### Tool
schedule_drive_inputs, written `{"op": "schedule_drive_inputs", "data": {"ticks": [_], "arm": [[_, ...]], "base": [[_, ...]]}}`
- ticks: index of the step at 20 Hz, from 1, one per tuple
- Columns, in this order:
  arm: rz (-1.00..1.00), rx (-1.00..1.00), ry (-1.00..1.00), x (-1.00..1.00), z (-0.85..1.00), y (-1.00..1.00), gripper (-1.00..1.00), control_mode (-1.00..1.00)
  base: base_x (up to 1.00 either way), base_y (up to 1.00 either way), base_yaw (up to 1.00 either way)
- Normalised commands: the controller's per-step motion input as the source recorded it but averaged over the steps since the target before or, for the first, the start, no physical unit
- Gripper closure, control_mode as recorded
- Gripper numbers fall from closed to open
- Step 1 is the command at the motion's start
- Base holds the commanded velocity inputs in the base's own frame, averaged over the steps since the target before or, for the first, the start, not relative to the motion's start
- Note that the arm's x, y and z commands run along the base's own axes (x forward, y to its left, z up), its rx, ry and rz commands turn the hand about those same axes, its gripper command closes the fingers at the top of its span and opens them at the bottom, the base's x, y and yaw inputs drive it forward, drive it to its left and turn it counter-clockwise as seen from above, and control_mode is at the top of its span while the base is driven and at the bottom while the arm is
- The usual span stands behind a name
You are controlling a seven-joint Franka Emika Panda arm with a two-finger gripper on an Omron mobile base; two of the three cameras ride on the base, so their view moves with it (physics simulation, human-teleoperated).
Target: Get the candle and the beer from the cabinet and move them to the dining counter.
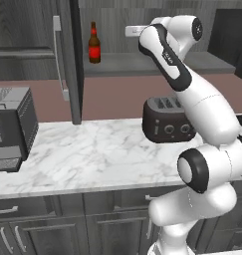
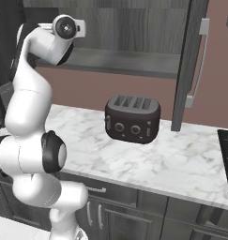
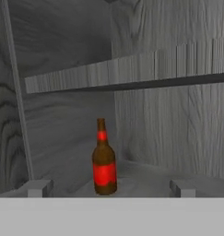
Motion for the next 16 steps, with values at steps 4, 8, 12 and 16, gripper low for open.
{"op": "schedule_drive_inputs", "data": {"ticks": [4,8,12,16], "arm": [[0.0,-0.02,0.0,0.27,0.0,0.29,-1.0,-1.0],[0.0,-0.02,0.0,0.22,0.0,0.29,-1.0,-1.0],[0.0,-0.01,-0.03,0.19,-0.11,0.16,-1.0,-1.0],[0.0,0.0,-0.06,0.16,-0.21,0.05,-1.0,-1.0]], "base": [[0.0,0.0,0.0],[0.0,0.0,0.0],[0.0,0.0,0.0],[0.0,0.0,0.0]]}}
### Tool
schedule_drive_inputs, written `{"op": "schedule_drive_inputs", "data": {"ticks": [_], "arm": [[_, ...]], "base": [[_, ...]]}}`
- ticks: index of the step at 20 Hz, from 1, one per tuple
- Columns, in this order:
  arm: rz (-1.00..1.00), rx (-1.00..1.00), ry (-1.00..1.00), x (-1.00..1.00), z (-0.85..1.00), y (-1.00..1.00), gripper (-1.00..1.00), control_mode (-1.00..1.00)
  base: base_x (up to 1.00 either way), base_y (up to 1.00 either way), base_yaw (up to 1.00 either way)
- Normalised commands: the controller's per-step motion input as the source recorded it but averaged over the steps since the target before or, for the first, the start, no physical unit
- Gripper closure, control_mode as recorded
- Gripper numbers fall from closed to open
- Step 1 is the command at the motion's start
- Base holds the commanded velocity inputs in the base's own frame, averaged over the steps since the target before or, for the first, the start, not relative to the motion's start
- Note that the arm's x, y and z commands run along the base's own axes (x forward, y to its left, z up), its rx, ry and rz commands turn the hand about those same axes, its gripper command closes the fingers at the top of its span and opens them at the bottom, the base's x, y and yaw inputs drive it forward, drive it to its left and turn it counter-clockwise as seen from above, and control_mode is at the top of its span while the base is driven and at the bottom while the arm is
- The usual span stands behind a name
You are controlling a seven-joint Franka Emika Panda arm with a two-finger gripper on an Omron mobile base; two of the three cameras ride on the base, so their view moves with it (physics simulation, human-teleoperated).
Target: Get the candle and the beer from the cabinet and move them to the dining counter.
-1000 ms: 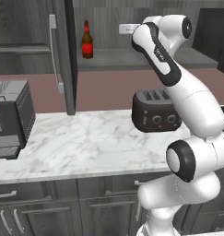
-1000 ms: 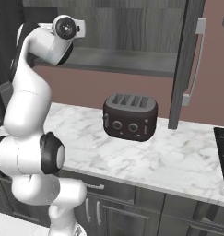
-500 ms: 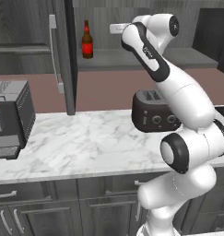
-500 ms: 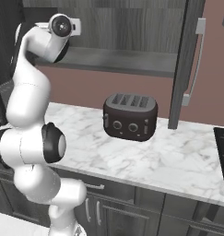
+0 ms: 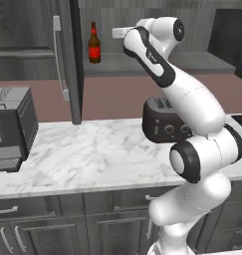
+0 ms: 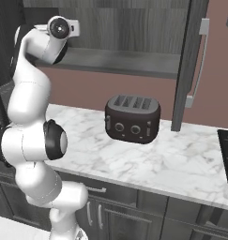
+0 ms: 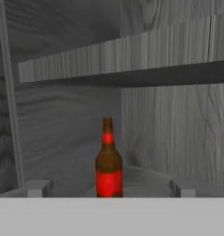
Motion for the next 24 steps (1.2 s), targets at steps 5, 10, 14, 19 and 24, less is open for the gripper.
{"op": "schedule_drive_inputs", "data": {"ticks": [5,10,14,19,24], "arm": [[0.0,0.0,-0.06,0.14,-0.18,0.01,-1.0,-1.0],[0.0,0.0,-0.02,0.08,-0.02,0.0,-1.0,-1.0],[0.0,0.0,0.0,0.23,0.0,0.07,-1.0,-1.0],[0.0,0.0,0.0,0.21,-0.01,0.18,-1.0,-1.0],[0.0,0.0,0.0,0.22,0.0,0.2,-1.0,-1.0]], "base": [[0.0,0.0,0.0],[0.0,0.0,0.0],[0.0,0.0,0.0],[0.0,0.0,0.0],[0.0,0.0,0.0]]}}
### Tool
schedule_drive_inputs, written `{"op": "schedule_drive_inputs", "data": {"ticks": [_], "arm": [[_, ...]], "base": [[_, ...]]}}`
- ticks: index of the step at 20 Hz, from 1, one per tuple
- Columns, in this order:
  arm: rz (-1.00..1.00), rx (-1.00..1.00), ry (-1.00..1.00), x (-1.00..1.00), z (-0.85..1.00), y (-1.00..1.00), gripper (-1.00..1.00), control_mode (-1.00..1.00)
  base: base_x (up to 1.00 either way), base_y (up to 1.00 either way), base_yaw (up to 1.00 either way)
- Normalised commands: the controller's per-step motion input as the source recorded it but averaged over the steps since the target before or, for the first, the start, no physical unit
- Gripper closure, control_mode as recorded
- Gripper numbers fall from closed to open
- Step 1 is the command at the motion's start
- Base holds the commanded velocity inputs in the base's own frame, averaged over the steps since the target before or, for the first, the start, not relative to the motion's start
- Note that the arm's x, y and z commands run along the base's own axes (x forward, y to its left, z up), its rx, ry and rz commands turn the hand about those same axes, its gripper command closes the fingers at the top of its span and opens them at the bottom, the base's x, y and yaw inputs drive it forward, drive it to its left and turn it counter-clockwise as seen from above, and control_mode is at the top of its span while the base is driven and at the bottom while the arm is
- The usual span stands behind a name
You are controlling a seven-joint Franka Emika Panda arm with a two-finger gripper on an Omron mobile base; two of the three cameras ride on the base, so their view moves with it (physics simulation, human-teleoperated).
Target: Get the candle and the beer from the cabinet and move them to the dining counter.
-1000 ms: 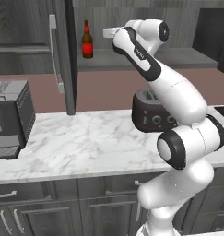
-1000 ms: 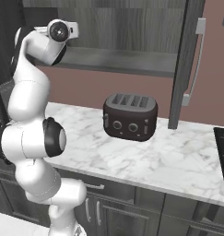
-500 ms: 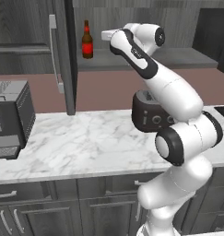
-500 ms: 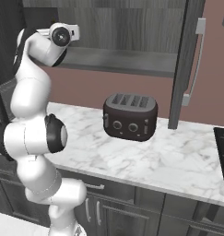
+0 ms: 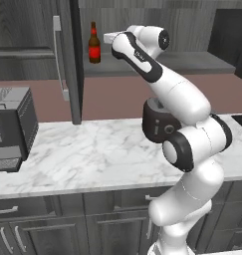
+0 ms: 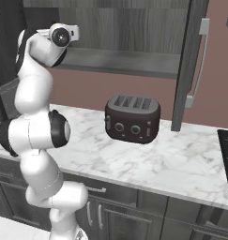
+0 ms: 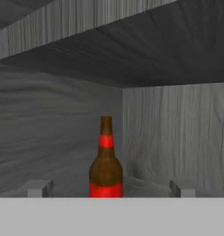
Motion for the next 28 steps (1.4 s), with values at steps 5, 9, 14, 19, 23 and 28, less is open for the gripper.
{"op": "schedule_drive_inputs", "data": {"ticks": [5,9,14,19,23,28], "arm": [[0.0,0.0,0.0,0.3,0.0,0.1,-1.0,-1.0],[0.0,0.0,0.0,0.33,0.0,0.04,-1.0,-1.0],[0.0,0.0,0.0,0.33,0.0,0.05,-1.0,-1.0],[0.0,0.0,0.0,0.19,0.0,0.08,-1.0,-1.0],[0.0,0.0,0.0,0.07,0.0,0.11,-1.0,-1.0],[0.03,0.0,0.02,0.14,0.0,0.09,-1.0,-1.0]], "base": [[0.0,0.0,0.0],[0.0,0.0,0.0],[0.0,0.0,0.0],[0.0,0.0,0.0],[0.0,0.0,0.0],[0.0,0.0,0.0]]}}
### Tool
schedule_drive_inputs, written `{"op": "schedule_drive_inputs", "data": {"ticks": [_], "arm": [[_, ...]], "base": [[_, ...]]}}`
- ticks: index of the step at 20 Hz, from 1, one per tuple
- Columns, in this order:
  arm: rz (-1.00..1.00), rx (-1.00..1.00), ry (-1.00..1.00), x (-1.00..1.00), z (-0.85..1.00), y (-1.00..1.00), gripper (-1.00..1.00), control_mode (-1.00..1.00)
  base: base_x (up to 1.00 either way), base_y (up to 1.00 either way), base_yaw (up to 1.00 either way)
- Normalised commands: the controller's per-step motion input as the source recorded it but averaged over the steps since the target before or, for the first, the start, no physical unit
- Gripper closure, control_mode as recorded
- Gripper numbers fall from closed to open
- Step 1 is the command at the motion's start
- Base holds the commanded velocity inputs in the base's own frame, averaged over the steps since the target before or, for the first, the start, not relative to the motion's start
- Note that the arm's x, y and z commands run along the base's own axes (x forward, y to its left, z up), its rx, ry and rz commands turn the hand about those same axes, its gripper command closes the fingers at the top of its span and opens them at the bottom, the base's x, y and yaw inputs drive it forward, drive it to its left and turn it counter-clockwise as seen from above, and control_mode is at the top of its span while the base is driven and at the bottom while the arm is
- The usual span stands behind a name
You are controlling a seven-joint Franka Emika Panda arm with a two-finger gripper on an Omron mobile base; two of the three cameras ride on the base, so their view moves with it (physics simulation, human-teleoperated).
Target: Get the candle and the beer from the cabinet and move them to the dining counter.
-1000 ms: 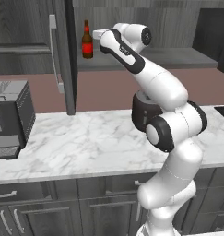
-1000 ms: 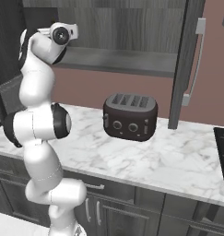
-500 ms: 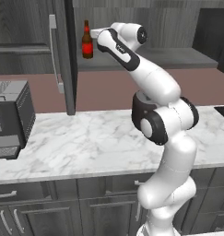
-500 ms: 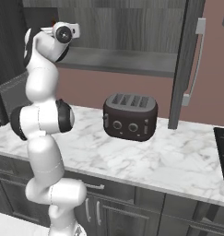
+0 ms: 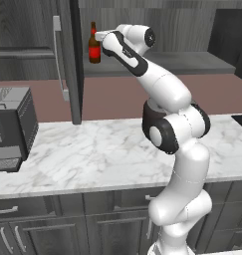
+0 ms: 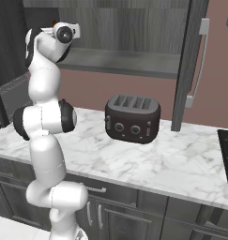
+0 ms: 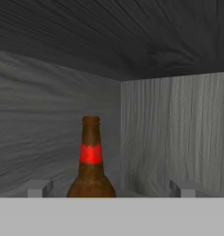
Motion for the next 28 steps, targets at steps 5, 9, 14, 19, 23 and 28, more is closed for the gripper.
{"op": "schedule_drive_inputs", "data": {"ticks": [5,9,14,19,23,28], "arm": [[0.05,0.0,0.01,0.2,0.0,0.06,-1.0,-1.0],[0.06,0.0,0.0,0.22,0.0,0.0,-1.0,-1.0],[0.06,0.0,0.0,0.16,0.0,0.05,-1.0,-1.0],[0.06,0.0,0.01,0.09,0.0,0.1,-1.0,-1.0],[0.04,0.0,0.01,0.04,0.0,0.16,-1.0,-1.0],[0.03,0.0,0.01,0.06,0.0,0.18,-1.0,-1.0]], "base": [[0.0,0.0,0.0],[0.0,0.0,0.0],[0.0,0.0,0.0],[0.0,0.0,0.0],[0.0,0.0,0.0],[0.0,0.0,0.0]]}}
